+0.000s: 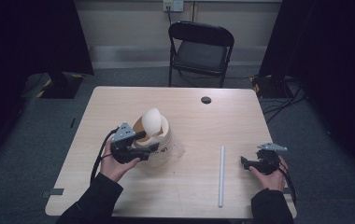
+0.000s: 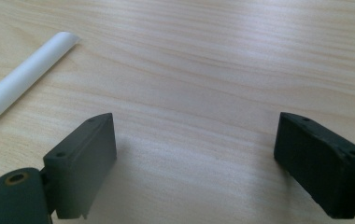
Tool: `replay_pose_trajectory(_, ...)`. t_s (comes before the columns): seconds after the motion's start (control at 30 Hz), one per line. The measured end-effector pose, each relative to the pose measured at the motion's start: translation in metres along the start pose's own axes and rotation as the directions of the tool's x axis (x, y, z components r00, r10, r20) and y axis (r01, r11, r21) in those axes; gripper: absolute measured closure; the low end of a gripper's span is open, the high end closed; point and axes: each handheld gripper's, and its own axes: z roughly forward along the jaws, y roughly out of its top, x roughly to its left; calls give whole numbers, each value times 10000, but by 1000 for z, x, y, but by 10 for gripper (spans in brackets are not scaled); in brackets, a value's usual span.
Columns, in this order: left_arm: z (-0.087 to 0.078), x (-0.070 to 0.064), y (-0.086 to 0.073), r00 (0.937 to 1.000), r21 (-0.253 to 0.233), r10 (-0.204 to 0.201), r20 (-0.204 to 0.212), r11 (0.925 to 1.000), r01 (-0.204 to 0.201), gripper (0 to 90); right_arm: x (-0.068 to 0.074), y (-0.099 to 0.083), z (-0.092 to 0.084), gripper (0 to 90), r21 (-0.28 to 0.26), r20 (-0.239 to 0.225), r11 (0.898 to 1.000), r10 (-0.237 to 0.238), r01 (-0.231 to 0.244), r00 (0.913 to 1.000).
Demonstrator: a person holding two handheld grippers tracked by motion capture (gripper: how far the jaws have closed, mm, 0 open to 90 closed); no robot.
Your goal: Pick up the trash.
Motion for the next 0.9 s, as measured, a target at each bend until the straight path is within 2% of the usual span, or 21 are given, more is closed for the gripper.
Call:
replay_pose_trajectory(0.13, 0, -2, 0, 10000, -110, 62, -28, 9999, -62, 303, 0, 0, 0, 125, 4, -39, 10000, 14, -14, 10000)
replay_pose_trajectory(0.2, -6, -2, 0, 10000, -261, 47, -78, 9996, -49, 307, 1, -1, -2, 205, -119, -6, 9999, 91, -91, 10000)
replay_pose_trajectory(0.23, -6, -2, 0, 10000, -261, 47, -78, 9996, -49, 307, 1, -1, -2, 205, -119, -6, 9999, 91, -91, 10000)
replay_pose_trajectory(0.27, -15, -2, -2, 9998, -437, -68, -183, 9990, 60, 308, 2, -1, -5, 310, -178, -101, 9998, 22, -24, 9999)
replay_pose_trajectory(0.33, -27, 0, -5, 9995, -612, -62, -314, 9981, 43, 308, 4, 1, -8, 318, -118, -18, 9999, -63, 63, 10000)
replay_pose_trajectory(0.37, -27, 0, -5, 9995, -612, -62, -314, 9981, 43, 308, 4, 1, -8, 318, -118, -18, 9999, -63, 63, 10000)
replay_pose_trajectory(0.4, -39, 1, -9, 9987, -686, -23, -502, 9976, -11, 307, 8, 5, -13, 340, -298, 20, 9995, -75, 75, 10000)
replay_pose_trajectory(0.43, -39, 1, -9, 9987, -686, -23, -502, 9976, -11, 307, 8, 5, -13, 340, -298, 20, 9995, -75, 75, 10000)
replay_pose_trajectory(0.47, -52, 3, -16, 9977, -779, -69, -676, 9970, 16, 307, 12, 8, -17, 341, -476, -10, 9988, -150, 149, 9999)
replay_pose_trajectory(0.53, -59, 4, -21, 9966, -805, -118, -817, 9967, 52, 306, 14, 11, -19, 341, -528, 9, 9983, -253, 253, 9997)
replay_pose_trajectory(0.57, -71, 7, -32, 9943, -725, -242, -1040, 9972, 167, 305, 18, 15, -24, 341, -606, -105, 9972, -448, 440, 9989)
replay_pose_trajectory(0.63, -76, 10, -38, 9931, -702, -294, -1131, 9973, 215, 304, 20, 17, -26, 342, -664, -221, 9963, -570, 554, 9981)
replay_pose_trajectory(0.67, -80, 12, -44, 9909, -629, -391, -1291, 9975, 312, 302, 25, 19, -29, 354, -899, -451, 9932, -787, 744, 9959)
replay_pose_trajectory(0.7, -88, 18, -59, 9864, -451, -691, -1489, 9970, 631, 301, 27, 21, -31, 354, -957, -625, 9923, -847, 785, 9944)
replay_pose_trajectory(0.73, -88, 18, -59, 9864, -451, -691, -1489, 9970, 631, 300, 27, 21, -31, 354, -957, -625, 9923, -847, 785, 9944)
replay_pose_trajectory(0.77, -90, 21, -66, 9836, -338, -765, -1635, 9968, 719, 300, 30, 22, -32, 355, -1029, -762, 9918, -838, 757, 9936)
replay_pose_trajectory(0.87, -95, 31, -89, 9719, 9, -1103, -2081, 9936, 1130, 300, 42, 27, -33, 400, -1171, -1232, 9906, -846, 702, 9888)
replay_pose_trajectory(0.9, -95, 32, -94, 9676, 47, -1269, -2182, 9914, 1311, 300, 42, 27, -33, 400, -1171, -1232, 9906, -846, 702, 9888)
